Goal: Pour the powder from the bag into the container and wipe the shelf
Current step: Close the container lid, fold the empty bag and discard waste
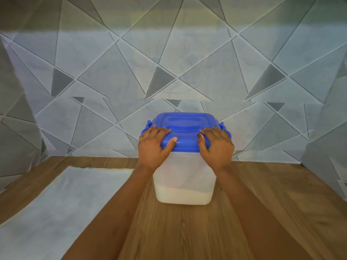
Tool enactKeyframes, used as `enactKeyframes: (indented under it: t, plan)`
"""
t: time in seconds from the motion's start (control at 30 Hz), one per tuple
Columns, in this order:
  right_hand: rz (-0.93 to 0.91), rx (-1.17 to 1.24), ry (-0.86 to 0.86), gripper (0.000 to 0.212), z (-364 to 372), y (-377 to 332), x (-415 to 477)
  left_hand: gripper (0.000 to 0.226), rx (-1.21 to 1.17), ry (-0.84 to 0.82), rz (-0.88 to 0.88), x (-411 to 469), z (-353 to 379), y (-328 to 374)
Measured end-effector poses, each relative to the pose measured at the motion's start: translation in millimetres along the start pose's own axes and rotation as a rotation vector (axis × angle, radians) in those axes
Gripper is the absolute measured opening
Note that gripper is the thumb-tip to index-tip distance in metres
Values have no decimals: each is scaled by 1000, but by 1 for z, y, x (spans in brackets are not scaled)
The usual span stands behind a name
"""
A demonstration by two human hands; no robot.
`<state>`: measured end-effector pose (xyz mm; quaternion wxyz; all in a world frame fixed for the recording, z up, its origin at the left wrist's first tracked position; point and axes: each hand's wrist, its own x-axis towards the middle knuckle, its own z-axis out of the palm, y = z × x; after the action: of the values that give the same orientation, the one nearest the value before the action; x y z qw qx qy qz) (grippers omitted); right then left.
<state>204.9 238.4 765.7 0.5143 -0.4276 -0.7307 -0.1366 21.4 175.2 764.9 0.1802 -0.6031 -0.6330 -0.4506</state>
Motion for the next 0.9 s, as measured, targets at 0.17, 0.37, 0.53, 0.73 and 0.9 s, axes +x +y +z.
enactKeyframes:
  t: [0.17, 0.37, 0.53, 0.73, 0.9]
  plan:
    - [-5, -8, -34, 40, 20, 9, 15, 51, -1, -14, 10, 18, 17, -9]
    - [-5, 11, -50, 39, 30, 13, 25, 52, -17, -45, 9, 30, 25, -16]
    - [18, 66, -92, 43, 31, 16, 22, 54, -66, -97, -23, 29, 23, -16]
    - [-29, 264, -64, 45, 18, -30, -35, 51, -150, -85, -157, -23, -17, -26]
    - [-13, 488, -312, 50, 32, -115, -102, 53, 57, -157, -425, -83, -93, -62]
